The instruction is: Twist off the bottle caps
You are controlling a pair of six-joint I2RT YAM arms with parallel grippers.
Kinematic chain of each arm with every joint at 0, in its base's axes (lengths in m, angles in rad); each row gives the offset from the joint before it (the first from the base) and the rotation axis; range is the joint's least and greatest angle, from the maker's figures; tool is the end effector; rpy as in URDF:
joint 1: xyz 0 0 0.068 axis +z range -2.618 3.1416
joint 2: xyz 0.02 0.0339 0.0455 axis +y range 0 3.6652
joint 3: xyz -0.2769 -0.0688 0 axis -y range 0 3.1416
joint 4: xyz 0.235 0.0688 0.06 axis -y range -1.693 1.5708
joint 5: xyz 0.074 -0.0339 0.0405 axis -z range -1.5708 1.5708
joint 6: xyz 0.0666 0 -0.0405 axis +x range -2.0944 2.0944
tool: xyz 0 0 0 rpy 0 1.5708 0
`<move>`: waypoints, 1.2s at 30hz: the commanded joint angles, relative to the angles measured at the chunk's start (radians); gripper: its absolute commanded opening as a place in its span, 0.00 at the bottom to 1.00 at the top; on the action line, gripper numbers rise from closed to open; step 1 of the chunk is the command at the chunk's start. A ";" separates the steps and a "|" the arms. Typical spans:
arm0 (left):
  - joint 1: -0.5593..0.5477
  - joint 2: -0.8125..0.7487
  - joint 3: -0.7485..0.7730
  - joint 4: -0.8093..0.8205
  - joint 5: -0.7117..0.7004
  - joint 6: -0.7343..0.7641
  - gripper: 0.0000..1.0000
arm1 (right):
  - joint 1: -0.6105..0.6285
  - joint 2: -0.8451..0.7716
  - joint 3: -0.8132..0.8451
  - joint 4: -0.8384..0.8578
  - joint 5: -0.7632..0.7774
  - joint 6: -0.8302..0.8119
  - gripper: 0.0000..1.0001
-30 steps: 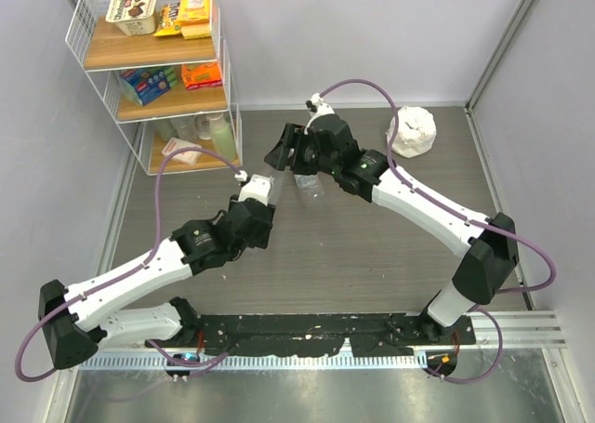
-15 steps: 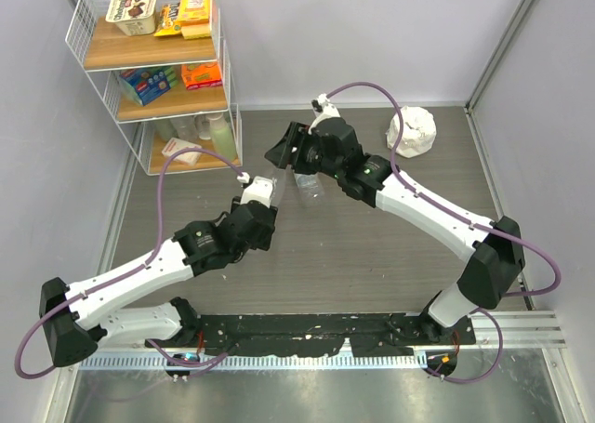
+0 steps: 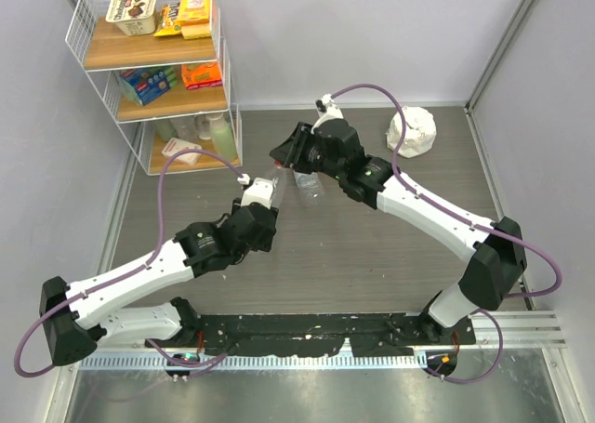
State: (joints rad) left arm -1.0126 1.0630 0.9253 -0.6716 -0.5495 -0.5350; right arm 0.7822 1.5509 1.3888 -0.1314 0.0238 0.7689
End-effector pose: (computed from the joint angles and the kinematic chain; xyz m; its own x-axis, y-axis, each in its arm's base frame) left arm 0.1442 -0.1653 0.2880 -0.6013 0.1420 -0.7863 0.2626 0.9645 -0.0266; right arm 0.2782 0.2742 0.3710 -0.6262 0.3577 -0.6927 -0.3521 0.6630 0.6607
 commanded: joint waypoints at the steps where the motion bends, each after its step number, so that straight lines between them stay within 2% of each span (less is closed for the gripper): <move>1: -0.007 0.000 0.009 0.020 -0.029 -0.010 0.13 | 0.011 -0.043 0.004 0.044 0.002 0.006 0.28; 5: -0.007 0.000 0.014 0.017 -0.033 -0.006 0.13 | 0.011 -0.043 0.009 0.036 -0.001 -0.010 0.12; 6: -0.006 0.000 0.015 0.015 -0.035 -0.006 0.13 | 0.011 -0.041 0.006 0.035 -0.001 -0.016 0.03; 7: -0.007 -0.001 0.017 0.012 -0.035 -0.008 0.13 | 0.009 -0.044 0.006 0.035 -0.004 -0.020 0.02; 14: -0.007 -0.023 0.037 -0.019 -0.035 -0.017 0.14 | 0.009 -0.112 -0.074 0.119 -0.076 -0.114 0.02; 18: -0.006 -0.052 0.033 -0.010 -0.015 -0.025 0.13 | 0.005 -0.136 -0.099 0.183 -0.172 -0.160 0.02; 26: -0.006 -0.064 0.046 -0.006 0.072 -0.040 0.01 | -0.055 -0.157 -0.217 0.421 -0.462 -0.091 0.02; 29: -0.007 -0.075 0.046 0.009 0.117 -0.043 0.00 | -0.081 -0.166 -0.264 0.533 -0.547 -0.056 0.02; 33: -0.007 -0.116 0.015 0.050 0.164 -0.043 0.00 | -0.133 -0.178 -0.292 0.591 -0.683 -0.053 0.02; 36: -0.007 -0.156 -0.016 0.098 0.204 -0.040 0.00 | -0.190 -0.192 -0.330 0.718 -0.788 -0.007 0.01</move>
State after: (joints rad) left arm -1.0275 0.9695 0.9257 -0.6853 -0.3908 -0.5476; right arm 0.6312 1.4315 1.0889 0.3672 -0.5175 0.7113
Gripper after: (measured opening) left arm 0.539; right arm 0.407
